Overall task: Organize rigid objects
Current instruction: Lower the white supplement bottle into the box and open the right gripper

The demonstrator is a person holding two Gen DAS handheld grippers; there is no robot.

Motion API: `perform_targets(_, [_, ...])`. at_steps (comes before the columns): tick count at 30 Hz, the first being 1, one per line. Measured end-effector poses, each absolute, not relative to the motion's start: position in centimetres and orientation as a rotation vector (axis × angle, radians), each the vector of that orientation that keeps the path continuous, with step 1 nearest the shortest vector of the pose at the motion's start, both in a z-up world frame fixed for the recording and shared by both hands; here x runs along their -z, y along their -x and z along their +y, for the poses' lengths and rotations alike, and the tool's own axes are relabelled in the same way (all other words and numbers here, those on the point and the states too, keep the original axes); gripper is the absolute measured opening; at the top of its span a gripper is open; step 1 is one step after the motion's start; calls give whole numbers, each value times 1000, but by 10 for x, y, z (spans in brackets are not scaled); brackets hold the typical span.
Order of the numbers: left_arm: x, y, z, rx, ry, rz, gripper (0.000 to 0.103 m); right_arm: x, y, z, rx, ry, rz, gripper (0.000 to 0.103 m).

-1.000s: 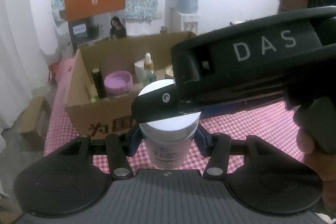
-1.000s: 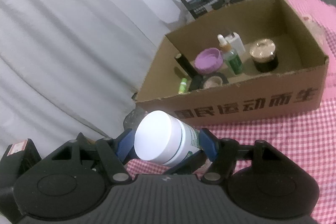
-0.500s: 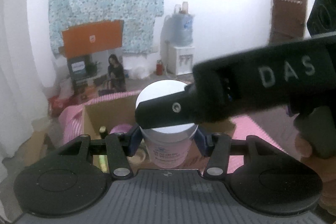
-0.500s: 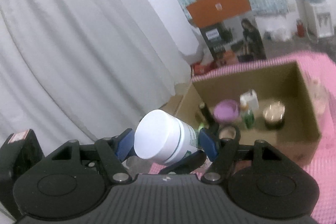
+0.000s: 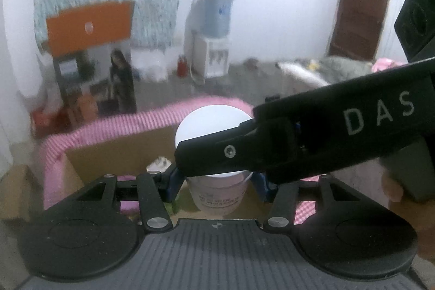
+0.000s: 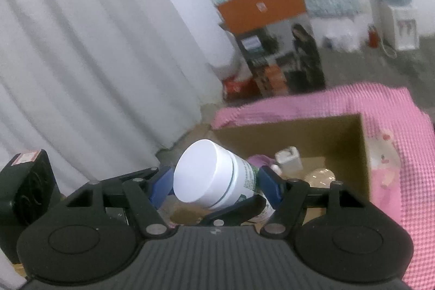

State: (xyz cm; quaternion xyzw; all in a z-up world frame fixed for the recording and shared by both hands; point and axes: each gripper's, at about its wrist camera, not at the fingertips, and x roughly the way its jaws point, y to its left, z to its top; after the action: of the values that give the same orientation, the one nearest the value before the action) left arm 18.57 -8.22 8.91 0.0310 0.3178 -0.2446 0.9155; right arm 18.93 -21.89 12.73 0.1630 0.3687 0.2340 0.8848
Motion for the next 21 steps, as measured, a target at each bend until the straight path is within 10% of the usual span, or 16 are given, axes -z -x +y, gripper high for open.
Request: perform_targets(21, [-1, -259, -101, 510, 6, 976, 53, -18, -271, -243, -426, -387, 1090, 73])
